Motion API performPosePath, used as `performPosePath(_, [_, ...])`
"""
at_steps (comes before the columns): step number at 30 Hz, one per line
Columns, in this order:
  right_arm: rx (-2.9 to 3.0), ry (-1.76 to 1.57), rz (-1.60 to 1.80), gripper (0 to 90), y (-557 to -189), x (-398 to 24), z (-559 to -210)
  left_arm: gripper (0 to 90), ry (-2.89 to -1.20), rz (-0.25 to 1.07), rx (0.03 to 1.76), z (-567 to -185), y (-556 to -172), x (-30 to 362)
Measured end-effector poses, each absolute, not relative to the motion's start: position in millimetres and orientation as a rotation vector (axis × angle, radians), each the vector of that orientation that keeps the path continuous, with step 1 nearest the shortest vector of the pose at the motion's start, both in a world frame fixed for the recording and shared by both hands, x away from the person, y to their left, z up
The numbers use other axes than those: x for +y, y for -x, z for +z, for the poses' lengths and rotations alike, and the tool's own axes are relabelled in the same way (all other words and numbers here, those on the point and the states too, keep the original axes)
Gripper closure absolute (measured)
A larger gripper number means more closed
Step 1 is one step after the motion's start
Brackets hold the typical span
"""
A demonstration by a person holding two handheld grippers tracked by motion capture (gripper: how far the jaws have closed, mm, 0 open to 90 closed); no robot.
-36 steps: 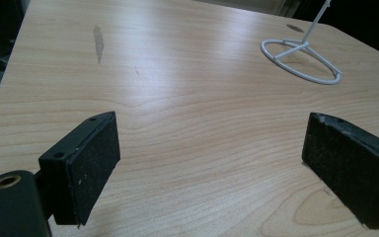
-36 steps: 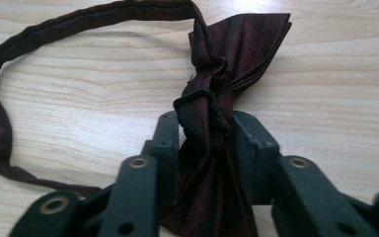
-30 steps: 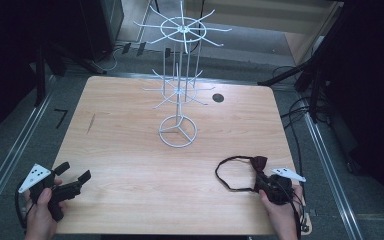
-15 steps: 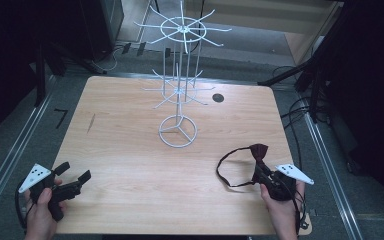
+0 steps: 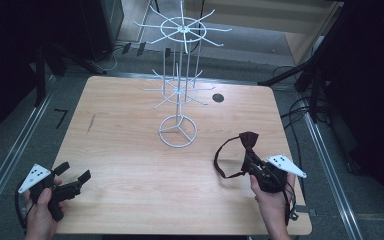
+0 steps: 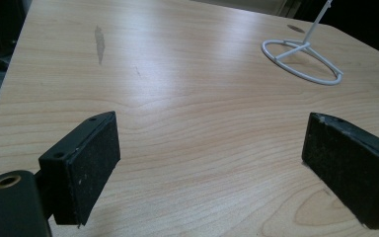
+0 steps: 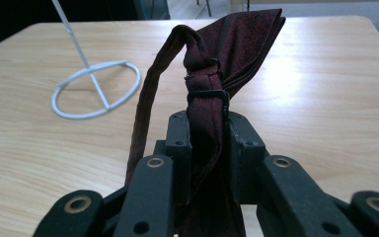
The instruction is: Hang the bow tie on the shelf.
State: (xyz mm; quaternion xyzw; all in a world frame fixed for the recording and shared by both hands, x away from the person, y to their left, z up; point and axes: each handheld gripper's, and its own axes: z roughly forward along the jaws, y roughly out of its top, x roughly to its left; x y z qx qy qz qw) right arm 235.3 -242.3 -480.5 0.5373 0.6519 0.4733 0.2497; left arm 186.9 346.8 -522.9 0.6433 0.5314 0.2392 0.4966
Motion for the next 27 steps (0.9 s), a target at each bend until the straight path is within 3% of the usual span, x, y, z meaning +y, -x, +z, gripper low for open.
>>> performPosePath(27, [1.799,-1.325,1.332,75.3,-254.0,-201.0,-447.6,8.2,-1.559,0.593,1.289,-522.8,-186.4,346.0])
